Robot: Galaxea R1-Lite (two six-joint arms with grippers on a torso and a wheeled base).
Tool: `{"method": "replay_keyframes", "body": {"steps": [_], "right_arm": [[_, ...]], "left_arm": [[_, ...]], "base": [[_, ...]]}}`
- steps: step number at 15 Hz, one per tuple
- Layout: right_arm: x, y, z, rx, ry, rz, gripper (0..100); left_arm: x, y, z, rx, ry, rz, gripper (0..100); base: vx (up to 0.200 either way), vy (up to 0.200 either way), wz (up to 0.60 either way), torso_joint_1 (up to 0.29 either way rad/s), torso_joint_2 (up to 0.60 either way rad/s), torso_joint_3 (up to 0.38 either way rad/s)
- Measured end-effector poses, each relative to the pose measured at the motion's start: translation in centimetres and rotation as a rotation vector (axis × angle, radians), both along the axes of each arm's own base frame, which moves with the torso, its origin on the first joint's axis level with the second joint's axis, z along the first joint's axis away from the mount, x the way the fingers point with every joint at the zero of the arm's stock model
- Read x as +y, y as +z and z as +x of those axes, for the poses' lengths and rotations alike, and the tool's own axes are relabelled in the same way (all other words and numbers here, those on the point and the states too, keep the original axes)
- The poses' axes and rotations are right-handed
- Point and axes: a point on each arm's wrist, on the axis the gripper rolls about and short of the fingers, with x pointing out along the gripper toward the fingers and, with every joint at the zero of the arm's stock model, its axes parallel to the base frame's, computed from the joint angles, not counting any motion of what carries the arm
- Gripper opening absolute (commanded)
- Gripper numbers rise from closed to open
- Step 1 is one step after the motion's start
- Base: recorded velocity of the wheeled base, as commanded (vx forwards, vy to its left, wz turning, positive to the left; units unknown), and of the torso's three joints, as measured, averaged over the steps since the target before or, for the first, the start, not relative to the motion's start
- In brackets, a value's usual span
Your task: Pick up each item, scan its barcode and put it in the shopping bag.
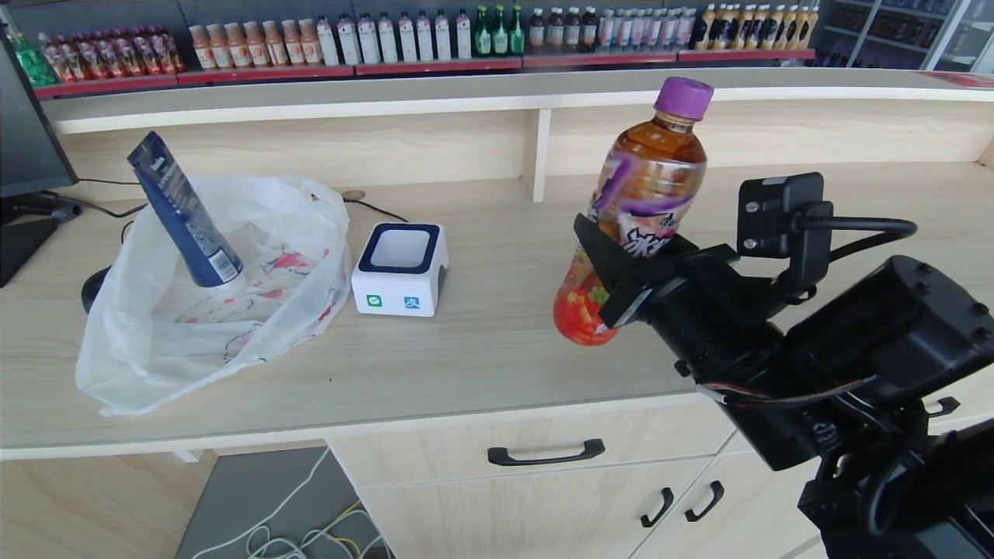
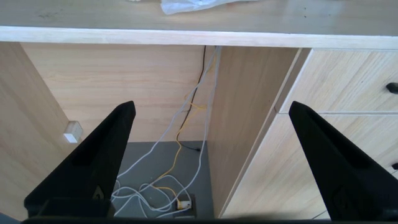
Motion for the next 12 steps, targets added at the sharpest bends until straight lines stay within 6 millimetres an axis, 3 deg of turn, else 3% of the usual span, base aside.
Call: {"method": "replay_keyframes", "body": {"steps": [4,12], "right_arm": [[0.39,0.18,0.33,-0.009,0.002,0.01,0],[0.24,0.09,0.2,0.0,0.0,0.003,0]], "left_arm": [[0.0,0.0,0.0,0.0,0.0,0.001,100],[0.0,0.0,0.0,0.0,0.0,-0.01,100]], "base": [[0.0,0.0,0.0,0.0,0.0,0.0],[0.0,0.2,0.0,0.002,0.01,0.001]]}}
